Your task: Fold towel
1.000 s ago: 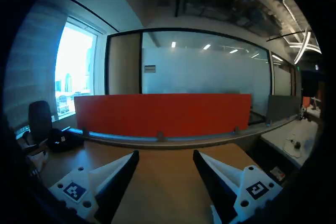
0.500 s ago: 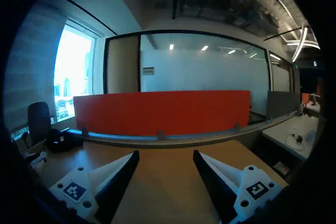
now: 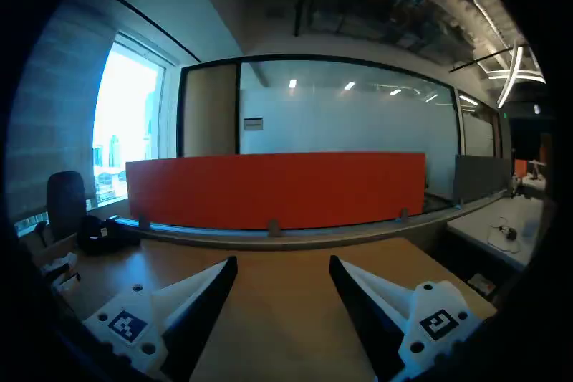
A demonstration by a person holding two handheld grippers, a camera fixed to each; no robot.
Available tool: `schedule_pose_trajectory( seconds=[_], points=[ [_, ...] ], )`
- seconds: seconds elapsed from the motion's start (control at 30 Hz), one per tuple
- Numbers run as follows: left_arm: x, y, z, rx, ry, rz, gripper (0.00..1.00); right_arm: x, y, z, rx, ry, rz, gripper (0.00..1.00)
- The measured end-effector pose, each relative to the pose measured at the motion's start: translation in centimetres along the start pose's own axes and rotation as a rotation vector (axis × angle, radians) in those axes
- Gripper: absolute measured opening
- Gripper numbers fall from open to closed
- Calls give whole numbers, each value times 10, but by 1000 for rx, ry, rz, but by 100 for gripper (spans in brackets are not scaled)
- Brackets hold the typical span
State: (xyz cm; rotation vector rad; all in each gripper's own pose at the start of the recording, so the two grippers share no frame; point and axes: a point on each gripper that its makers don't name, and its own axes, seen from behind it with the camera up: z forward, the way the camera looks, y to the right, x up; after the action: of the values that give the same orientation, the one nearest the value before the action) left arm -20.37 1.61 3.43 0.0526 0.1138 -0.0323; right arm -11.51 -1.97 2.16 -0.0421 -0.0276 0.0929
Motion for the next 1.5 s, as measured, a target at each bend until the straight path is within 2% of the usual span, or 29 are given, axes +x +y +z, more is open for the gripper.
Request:
schedule_pose_trajectory(
  seconds=[0.17, 0.37, 0.67, 1.1, 1.27, 1.5],
  points=[
    [-2, -3, 0, 8, 9, 3, 95, -2, 1, 0, 2, -2, -6, 99],
    [-3, 1, -1, 4, 6, 39, 95, -5, 5, -2, -1, -2, -6, 99],
    [-3, 2, -3, 1, 5, 41, 95, -5, 12, -3, -5, 1, 4, 99],
    [-4, 1, -3, 1, 6, 43, 95, -8, 27, 2, -29, 68, -32, 99],
    [-5, 1, -3, 1, 6, 42, 95, -20, 29, 3, -32, 89, -49, 99],
    [-5, 2, -3, 1, 6, 42, 95, -52, 28, 1, -26, 80, -75, 99]
  ],
)
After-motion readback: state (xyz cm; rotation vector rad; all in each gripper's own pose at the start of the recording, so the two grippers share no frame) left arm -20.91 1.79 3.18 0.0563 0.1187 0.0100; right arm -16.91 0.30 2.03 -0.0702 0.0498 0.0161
